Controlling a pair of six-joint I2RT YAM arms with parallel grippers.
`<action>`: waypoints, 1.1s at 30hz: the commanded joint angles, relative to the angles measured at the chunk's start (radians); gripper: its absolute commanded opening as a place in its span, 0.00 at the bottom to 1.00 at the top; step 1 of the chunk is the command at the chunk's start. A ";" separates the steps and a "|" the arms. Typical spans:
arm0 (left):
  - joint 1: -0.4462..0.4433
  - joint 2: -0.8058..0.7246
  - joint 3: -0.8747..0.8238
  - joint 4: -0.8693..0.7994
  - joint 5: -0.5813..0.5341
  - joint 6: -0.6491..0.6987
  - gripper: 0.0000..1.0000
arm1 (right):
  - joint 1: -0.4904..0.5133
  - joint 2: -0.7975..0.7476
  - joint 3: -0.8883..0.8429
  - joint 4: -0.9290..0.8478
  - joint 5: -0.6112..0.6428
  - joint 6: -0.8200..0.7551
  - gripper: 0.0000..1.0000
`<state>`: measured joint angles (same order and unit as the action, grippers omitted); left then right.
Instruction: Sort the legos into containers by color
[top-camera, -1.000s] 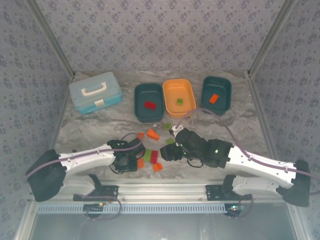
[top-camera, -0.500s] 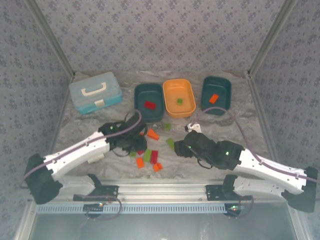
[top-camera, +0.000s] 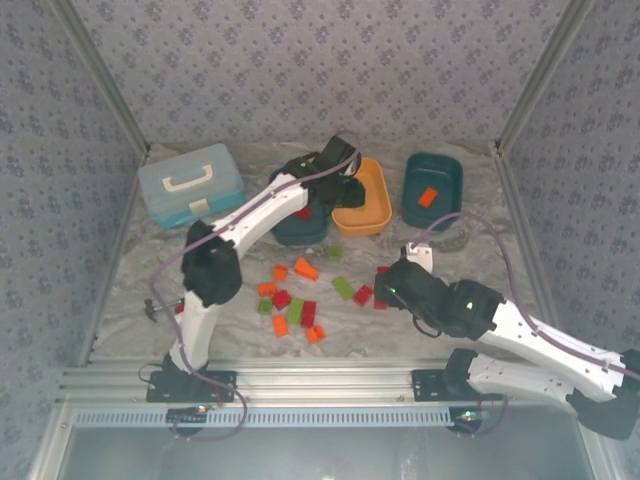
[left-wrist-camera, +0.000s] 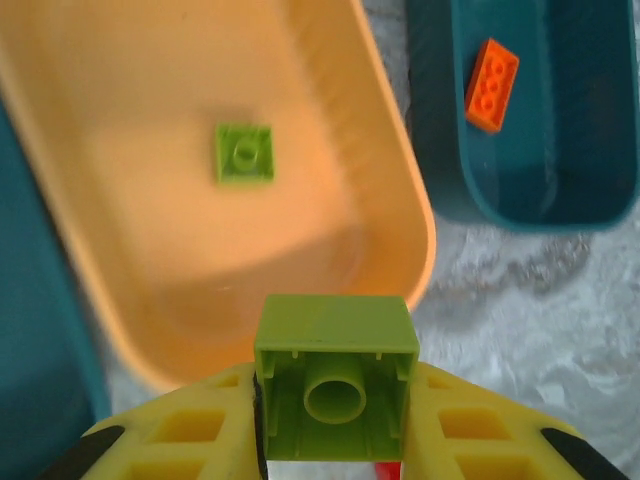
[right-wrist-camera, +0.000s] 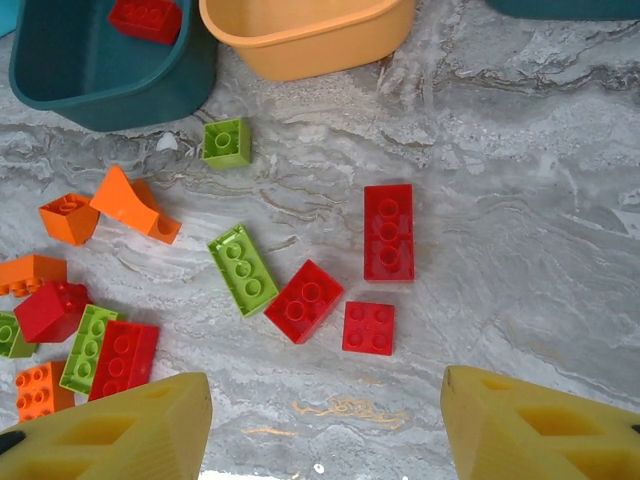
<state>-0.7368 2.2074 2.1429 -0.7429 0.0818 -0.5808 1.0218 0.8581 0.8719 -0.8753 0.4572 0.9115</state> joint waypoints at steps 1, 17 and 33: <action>0.030 0.123 0.181 -0.089 0.016 0.074 0.31 | -0.009 -0.007 0.019 -0.039 0.022 0.023 0.64; 0.059 0.343 0.358 -0.162 0.033 0.056 0.33 | -0.068 -0.014 -0.026 -0.016 -0.026 0.018 0.64; 0.014 0.354 0.355 -0.252 -0.017 0.050 0.30 | -0.104 -0.012 -0.056 0.019 -0.067 0.018 0.64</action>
<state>-0.7128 2.5553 2.4706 -0.9504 0.0856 -0.5316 0.9279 0.8532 0.8238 -0.8646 0.4049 0.9131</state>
